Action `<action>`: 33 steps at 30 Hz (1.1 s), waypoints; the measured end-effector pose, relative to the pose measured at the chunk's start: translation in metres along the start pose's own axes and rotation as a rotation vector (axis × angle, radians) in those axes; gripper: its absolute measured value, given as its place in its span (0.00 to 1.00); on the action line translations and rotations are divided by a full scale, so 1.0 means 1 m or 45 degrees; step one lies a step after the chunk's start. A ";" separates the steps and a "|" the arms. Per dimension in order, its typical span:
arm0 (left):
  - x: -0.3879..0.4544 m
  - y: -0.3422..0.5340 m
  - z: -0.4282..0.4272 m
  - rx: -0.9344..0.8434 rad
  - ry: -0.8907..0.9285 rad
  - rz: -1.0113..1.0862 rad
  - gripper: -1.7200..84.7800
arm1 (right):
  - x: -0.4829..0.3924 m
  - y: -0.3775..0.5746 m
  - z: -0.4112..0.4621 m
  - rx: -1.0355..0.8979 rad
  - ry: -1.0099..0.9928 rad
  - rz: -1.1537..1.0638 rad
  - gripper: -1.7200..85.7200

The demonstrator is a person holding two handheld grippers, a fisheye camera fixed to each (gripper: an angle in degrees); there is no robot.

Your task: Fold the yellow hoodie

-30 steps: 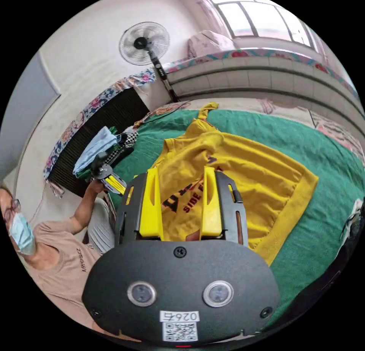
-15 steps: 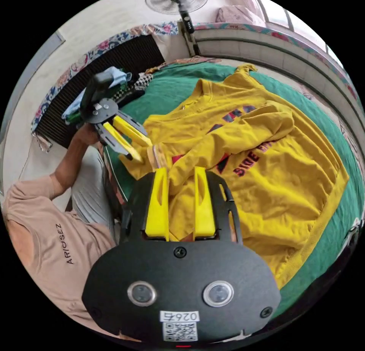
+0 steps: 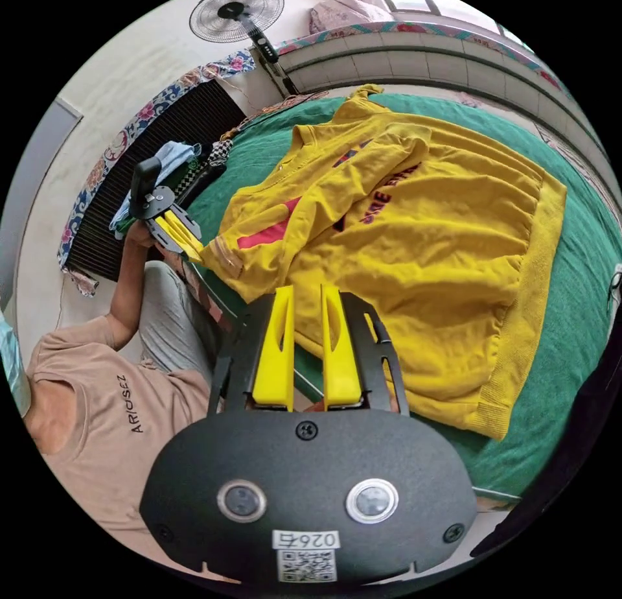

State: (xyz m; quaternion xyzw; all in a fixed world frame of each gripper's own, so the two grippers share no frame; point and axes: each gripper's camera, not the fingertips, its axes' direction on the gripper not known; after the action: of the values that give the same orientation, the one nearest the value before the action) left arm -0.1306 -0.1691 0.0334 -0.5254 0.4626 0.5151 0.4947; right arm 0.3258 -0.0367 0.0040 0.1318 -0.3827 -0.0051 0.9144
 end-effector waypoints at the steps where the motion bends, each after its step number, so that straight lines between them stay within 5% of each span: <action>1: 0.004 0.012 -0.015 0.036 -0.034 0.004 0.01 | -0.012 -0.005 0.003 0.017 0.071 -0.026 0.06; 7: -0.024 0.062 -0.115 0.693 -0.172 -0.270 0.02 | -0.054 -0.081 0.019 0.175 0.266 -0.109 0.08; 10: -0.047 0.044 -0.115 0.967 -0.038 -0.254 0.09 | -0.062 -0.139 0.060 0.201 0.425 -0.066 0.12; 12: -0.067 0.012 -0.097 0.884 0.061 -0.294 0.15 | -0.059 -0.169 0.097 0.167 0.545 -0.005 0.15; 16: -0.089 -0.061 -0.029 0.155 -0.016 -0.343 0.12 | -0.026 -0.205 0.193 -0.199 0.781 0.006 0.05; 18: -0.078 -0.051 -0.044 0.205 -0.108 -0.337 0.06 | -0.027 -0.188 0.172 -0.059 0.692 0.020 0.02; 23: -0.045 0.003 -0.114 0.478 -0.068 -0.216 0.08 | 0.008 -0.129 0.079 0.514 -0.202 -0.075 0.04; 28: -0.066 0.018 -0.118 0.549 -0.033 -0.322 0.15 | 0.128 -0.110 0.115 0.263 -0.296 0.332 0.14; 33: -0.092 0.002 -0.100 0.416 0.129 -0.393 0.19 | 0.107 -0.040 0.118 0.282 -0.341 0.325 0.12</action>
State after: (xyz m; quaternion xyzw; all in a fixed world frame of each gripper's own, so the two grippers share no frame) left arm -0.1283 -0.2707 0.1235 -0.5281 0.4782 0.3246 0.6222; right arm 0.3227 -0.1147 0.1483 0.1800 -0.5127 0.1352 0.8285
